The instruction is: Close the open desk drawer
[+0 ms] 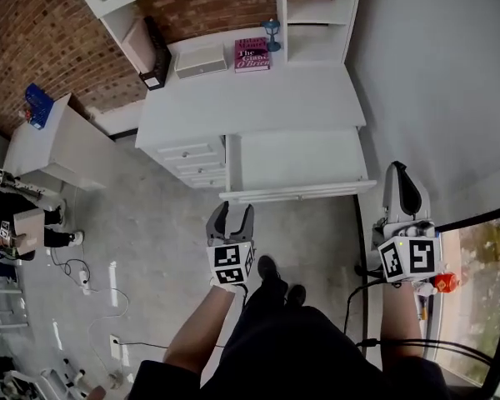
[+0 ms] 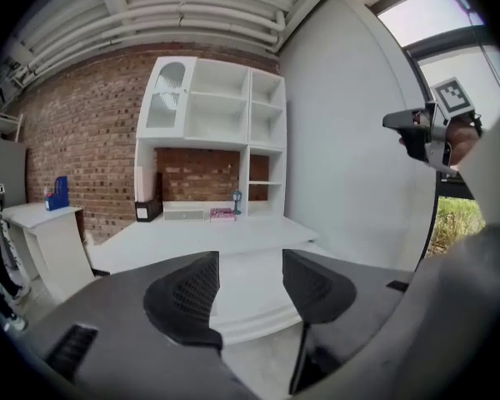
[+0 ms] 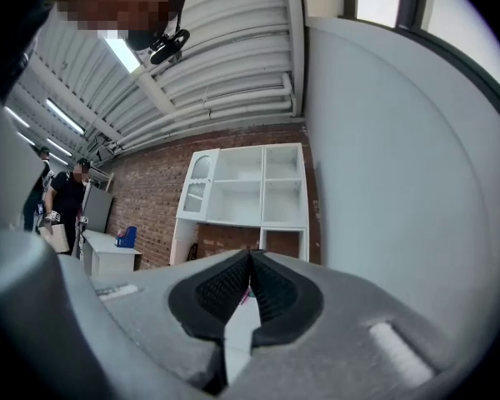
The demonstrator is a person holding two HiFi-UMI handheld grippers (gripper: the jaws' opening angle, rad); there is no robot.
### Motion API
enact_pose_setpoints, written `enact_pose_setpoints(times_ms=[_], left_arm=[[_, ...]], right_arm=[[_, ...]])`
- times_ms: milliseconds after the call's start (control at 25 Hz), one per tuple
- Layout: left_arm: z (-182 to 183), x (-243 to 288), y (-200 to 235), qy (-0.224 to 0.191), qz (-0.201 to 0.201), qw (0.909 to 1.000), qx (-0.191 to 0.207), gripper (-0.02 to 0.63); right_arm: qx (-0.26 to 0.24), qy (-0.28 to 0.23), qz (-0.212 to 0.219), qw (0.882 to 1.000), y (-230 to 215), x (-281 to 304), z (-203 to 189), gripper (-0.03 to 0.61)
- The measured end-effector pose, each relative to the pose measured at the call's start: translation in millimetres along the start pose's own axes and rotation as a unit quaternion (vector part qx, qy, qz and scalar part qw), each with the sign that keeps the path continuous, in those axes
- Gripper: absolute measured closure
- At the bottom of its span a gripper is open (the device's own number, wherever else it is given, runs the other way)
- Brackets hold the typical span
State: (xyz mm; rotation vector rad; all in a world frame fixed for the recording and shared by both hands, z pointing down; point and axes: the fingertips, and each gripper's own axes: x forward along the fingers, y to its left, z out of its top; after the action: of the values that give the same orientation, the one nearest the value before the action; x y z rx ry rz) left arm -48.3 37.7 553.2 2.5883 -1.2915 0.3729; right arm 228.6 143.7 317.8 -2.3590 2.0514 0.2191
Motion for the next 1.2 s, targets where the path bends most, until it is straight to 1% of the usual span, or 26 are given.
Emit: enact_pose_setpoints(times_ms=[160, 240, 360, 440, 600, 640, 760, 960, 1080, 1200], left_arm=[[-58, 43, 20, 0.053, 0.002, 0.998, -0.035, 0.379], [-87, 61, 28, 0.082, 0.003, 0.9958, -0.04, 0.379], [-122, 83, 44, 0.118, 0.009, 0.9924, -0.034, 0.379], [-141, 96, 54, 0.136, 0.017, 0.9898, -0.037, 0.379], [-169, 121, 68, 0.168, 0.032, 0.9808, -0.093, 0.379], [-175, 126, 71, 0.176, 0.037, 0.9788, -0.099, 0.379], [-198, 135, 79, 0.2, 0.045, 0.9745, -0.092, 0.379], [-212, 142, 81, 0.221, 0.046, 0.9697, -0.093, 0.379], [-212, 149, 82, 0.225, 0.052, 0.968, -0.098, 0.379], [-209, 155, 84, 0.232, 0.058, 0.9647, -0.111, 0.379]], right_arm=[[-0.029, 0.024, 0.005, 0.999, 13, 37, -7, 0.574], [-0.043, 0.037, 0.006, 0.998, 18, 54, -14, 0.574], [-0.055, 0.059, 0.002, 0.997, 24, 73, -25, 0.574], [-0.06, 0.071, -0.004, 0.996, 26, 84, -31, 0.574], [-0.068, 0.086, -0.017, 0.994, 25, 101, -38, 0.574], [-0.069, 0.09, -0.018, 0.993, 26, 105, -40, 0.574], [-0.075, 0.097, -0.013, 0.992, 33, 114, -45, 0.574], [-0.08, 0.106, 0.004, 0.991, 43, 133, -54, 0.574], [-0.075, 0.11, 0.012, 0.991, 41, 145, -63, 0.574], [-0.062, 0.109, 0.021, 0.992, 38, 158, -72, 0.574]])
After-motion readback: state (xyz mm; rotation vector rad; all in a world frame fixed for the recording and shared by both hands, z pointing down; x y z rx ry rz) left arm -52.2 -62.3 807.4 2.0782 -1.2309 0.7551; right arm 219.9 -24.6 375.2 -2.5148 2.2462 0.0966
